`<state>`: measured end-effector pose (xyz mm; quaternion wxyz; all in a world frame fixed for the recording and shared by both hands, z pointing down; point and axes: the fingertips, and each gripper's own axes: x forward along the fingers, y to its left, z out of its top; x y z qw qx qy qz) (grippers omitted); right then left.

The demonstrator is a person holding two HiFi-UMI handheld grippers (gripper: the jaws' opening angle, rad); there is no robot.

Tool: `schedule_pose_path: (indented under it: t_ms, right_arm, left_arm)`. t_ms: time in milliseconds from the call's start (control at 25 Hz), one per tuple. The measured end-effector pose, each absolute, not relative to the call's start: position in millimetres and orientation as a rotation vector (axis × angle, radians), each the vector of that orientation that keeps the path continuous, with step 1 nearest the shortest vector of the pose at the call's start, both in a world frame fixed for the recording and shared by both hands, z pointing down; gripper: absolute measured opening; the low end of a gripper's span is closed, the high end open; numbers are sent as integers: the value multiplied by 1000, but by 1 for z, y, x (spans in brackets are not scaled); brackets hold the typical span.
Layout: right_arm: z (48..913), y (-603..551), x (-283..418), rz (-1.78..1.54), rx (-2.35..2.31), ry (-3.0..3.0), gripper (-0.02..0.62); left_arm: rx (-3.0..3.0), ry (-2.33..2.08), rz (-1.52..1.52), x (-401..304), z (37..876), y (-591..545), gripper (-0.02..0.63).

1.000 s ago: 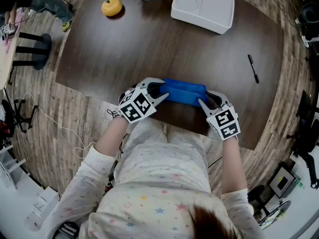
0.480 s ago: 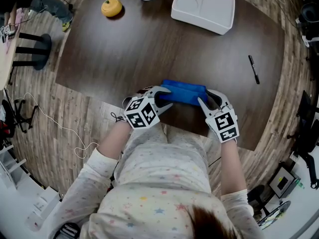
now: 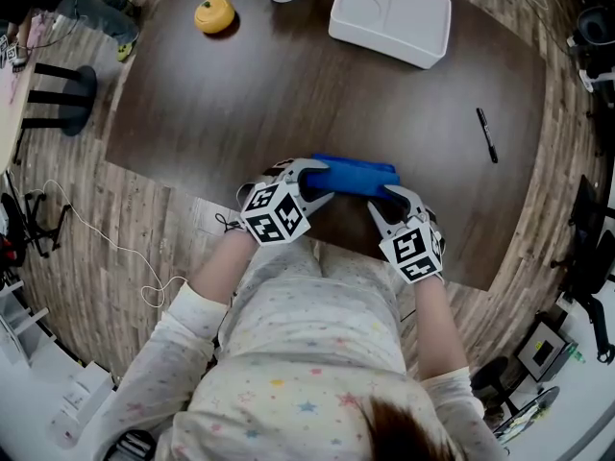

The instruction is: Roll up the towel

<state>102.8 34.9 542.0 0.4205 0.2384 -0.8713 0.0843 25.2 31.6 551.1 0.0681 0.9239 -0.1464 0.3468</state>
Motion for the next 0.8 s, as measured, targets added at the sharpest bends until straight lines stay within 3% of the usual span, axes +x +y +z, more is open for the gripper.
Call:
schedule_pose_path:
  t_ms: [400,800]
  right_arm:
    - [539,-3,102,278,688,-2171,137]
    - [534,-34,96,323,794,-2181,141]
  left_arm:
    - [2768,-548,910,25,534,12,156]
    - [2744,-649,1072,24,552,5,156]
